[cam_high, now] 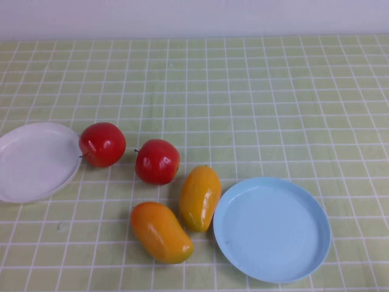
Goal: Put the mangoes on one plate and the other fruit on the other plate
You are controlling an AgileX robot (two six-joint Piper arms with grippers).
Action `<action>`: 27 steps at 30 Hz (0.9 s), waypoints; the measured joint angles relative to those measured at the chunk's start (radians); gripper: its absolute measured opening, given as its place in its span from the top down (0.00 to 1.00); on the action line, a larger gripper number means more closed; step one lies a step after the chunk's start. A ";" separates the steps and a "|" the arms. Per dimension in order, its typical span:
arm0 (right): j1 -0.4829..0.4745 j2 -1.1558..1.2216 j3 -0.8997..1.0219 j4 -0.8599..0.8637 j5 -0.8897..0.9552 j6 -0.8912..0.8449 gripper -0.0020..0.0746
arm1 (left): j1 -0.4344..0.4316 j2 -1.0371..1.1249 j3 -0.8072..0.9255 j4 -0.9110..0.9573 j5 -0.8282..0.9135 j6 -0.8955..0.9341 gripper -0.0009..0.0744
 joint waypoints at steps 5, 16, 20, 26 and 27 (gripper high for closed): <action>0.000 0.000 0.000 0.000 0.000 0.000 1.00 | 0.000 0.000 0.000 0.005 0.000 0.000 0.98; 0.000 0.000 0.000 0.000 0.000 0.000 1.00 | 0.000 0.000 0.000 0.038 -0.017 -0.051 0.98; 0.000 0.000 0.000 0.000 0.000 0.000 1.00 | 0.000 0.000 0.000 0.018 -0.079 -0.215 0.98; 0.000 0.000 0.000 0.000 0.000 0.000 1.00 | 0.000 0.000 0.000 -0.062 -0.193 -0.518 0.98; 0.000 0.000 0.000 0.000 0.000 0.000 1.00 | 0.000 0.000 0.000 -0.067 -0.215 -0.569 0.98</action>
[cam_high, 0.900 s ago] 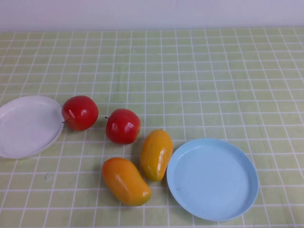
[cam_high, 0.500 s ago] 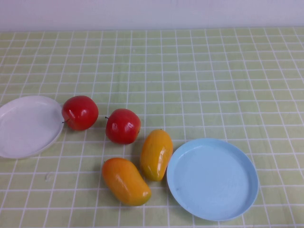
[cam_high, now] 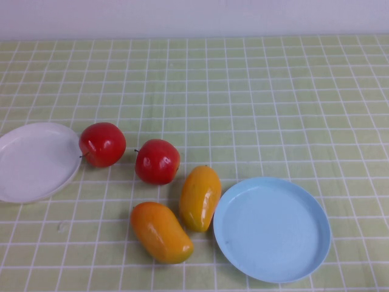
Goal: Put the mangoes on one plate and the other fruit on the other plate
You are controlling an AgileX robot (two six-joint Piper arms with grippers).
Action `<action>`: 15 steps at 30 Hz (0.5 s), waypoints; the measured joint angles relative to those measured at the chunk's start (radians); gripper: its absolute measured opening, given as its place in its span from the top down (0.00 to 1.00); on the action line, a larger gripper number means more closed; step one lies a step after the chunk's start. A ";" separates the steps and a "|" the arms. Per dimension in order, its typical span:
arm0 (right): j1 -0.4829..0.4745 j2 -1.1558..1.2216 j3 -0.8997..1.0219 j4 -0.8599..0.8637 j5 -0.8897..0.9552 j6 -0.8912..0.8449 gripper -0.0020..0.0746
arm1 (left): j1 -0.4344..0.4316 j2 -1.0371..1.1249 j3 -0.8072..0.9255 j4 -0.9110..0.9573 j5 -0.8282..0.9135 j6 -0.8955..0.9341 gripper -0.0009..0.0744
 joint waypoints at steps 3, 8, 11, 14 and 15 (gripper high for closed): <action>0.000 0.000 0.000 0.000 0.000 0.000 1.00 | 0.000 0.000 0.000 -0.001 -0.038 -0.049 0.98; 0.000 0.000 0.000 0.003 0.000 0.000 1.00 | 0.000 0.000 0.000 -0.001 -0.064 -0.067 0.98; 0.000 0.000 0.000 0.020 0.000 0.000 1.00 | 0.000 0.000 0.000 -0.002 -0.100 -0.076 0.98; 0.000 0.000 0.000 0.032 0.000 0.000 1.00 | 0.000 0.000 0.000 -0.005 -0.110 -0.102 0.98; 0.000 0.000 0.000 0.032 0.000 0.000 1.00 | 0.000 0.007 -0.005 -0.006 -0.095 -0.114 0.99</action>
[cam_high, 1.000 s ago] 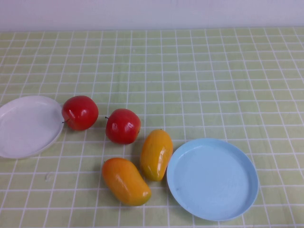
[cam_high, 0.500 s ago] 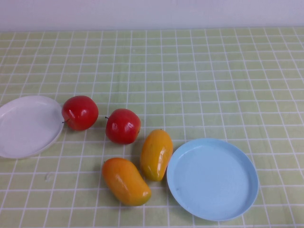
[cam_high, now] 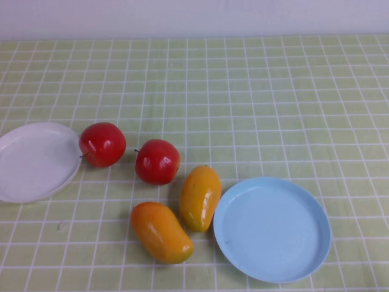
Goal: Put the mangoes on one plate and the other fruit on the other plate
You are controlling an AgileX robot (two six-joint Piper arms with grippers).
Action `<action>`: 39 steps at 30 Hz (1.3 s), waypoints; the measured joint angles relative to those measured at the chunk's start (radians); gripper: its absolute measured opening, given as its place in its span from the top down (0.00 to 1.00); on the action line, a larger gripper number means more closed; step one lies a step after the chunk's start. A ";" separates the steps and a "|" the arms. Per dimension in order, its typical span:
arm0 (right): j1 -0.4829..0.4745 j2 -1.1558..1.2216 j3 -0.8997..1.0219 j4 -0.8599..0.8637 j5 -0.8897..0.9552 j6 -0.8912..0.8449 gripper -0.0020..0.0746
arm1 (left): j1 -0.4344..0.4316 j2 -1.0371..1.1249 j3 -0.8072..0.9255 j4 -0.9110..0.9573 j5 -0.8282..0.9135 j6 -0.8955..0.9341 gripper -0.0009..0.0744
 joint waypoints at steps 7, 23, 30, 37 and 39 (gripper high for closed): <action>0.000 0.000 0.000 0.002 0.000 0.000 1.00 | 0.000 0.223 -0.213 0.000 0.184 0.053 0.99; 0.000 0.000 0.000 0.003 0.000 0.000 1.00 | 0.000 1.026 -0.864 -0.259 0.817 0.839 0.99; 0.000 0.000 0.000 0.003 0.000 0.000 1.00 | 0.000 1.308 -1.104 -0.261 0.910 0.952 0.99; 0.000 0.000 0.000 0.003 0.000 0.000 1.00 | -0.114 1.518 -1.293 -0.288 0.935 1.068 0.99; 0.000 0.000 0.000 0.003 0.000 0.000 1.00 | -0.157 1.565 -1.336 -0.290 0.941 1.077 0.99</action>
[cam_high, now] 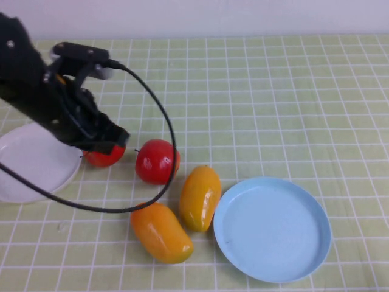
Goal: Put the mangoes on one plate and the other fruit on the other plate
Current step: Put one type of fruit in the left plate
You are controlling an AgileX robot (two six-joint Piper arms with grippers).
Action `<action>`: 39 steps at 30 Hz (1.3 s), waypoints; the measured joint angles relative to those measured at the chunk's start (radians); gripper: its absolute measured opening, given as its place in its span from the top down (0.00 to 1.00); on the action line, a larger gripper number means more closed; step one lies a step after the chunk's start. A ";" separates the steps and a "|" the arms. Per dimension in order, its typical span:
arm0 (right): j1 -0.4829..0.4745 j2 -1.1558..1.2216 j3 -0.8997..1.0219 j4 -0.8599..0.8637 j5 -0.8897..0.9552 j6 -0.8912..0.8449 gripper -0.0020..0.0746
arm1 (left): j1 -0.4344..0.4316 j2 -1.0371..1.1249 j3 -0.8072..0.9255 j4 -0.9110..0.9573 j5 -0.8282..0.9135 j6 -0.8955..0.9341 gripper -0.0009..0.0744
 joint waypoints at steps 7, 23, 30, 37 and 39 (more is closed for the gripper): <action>0.000 0.000 0.000 0.000 0.000 0.000 1.00 | -0.147 0.172 -0.142 0.016 0.001 0.000 0.99; 0.000 0.000 0.000 0.003 0.000 0.000 1.00 | -0.214 0.277 -0.213 0.089 -0.095 -0.086 0.13; 0.000 0.000 0.000 0.005 0.000 0.000 1.00 | -0.210 0.334 -0.215 0.164 -0.131 -0.172 0.10; 0.000 0.000 0.000 0.007 0.000 0.000 1.00 | -0.194 0.383 -0.215 0.202 -0.136 -0.211 0.10; 0.000 0.000 0.000 0.007 0.000 0.000 1.00 | -0.189 0.390 -0.215 0.202 -0.140 -0.215 0.10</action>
